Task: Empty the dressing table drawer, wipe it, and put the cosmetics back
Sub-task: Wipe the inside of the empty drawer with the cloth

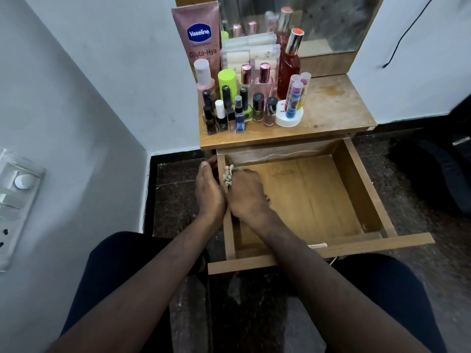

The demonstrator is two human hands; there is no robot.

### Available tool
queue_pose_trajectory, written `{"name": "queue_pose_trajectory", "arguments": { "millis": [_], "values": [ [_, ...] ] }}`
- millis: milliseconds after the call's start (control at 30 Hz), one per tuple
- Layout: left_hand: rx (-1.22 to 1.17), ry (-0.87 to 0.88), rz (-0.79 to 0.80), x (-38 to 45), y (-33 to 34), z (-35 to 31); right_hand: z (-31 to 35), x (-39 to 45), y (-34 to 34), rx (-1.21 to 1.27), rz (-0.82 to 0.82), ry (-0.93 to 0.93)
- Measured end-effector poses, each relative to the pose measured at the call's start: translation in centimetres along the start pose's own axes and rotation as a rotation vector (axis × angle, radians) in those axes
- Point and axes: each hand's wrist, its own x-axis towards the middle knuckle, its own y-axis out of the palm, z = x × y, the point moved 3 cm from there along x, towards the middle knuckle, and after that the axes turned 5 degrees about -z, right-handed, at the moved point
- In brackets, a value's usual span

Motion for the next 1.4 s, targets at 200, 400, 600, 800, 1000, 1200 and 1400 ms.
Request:
{"name": "queue_pose_trajectory", "arguments": {
  "millis": [200, 400, 600, 800, 1000, 1200, 1400],
  "values": [
    [-0.079, -0.114, -0.026, 0.0, 0.2, 0.4, -0.8, 0.0, -1.3, 0.260, 0.101, 0.229],
    [-0.235, -0.251, -0.011, 0.2, -0.1, 0.9, -1.1, 0.0, -8.0, 1.338, 0.220, 0.458],
    [-0.249, -0.295, -0.013, 0.1, -0.8, 0.5, -0.4, 0.7, -10.1, 1.040, 0.047, 0.320],
    [-0.231, -0.271, -0.033, 0.4, -0.7, 0.5, -4.1, 0.5, -9.4, 0.876, -0.028, 0.392],
    [-0.147, -0.199, -0.004, 0.6, -0.6, 0.4, -6.1, 0.0, -8.5, 1.002, 0.095, 0.523],
    [0.139, -0.087, 0.022, 1.2, 0.3, 0.4, -7.6, -1.0, -7.2, 1.241, -0.340, 0.771],
    [0.318, 0.133, 0.051, 1.4, 0.3, 0.7, -9.4, -1.3, -8.4, 1.536, -0.678, 0.971]
  ]
}}
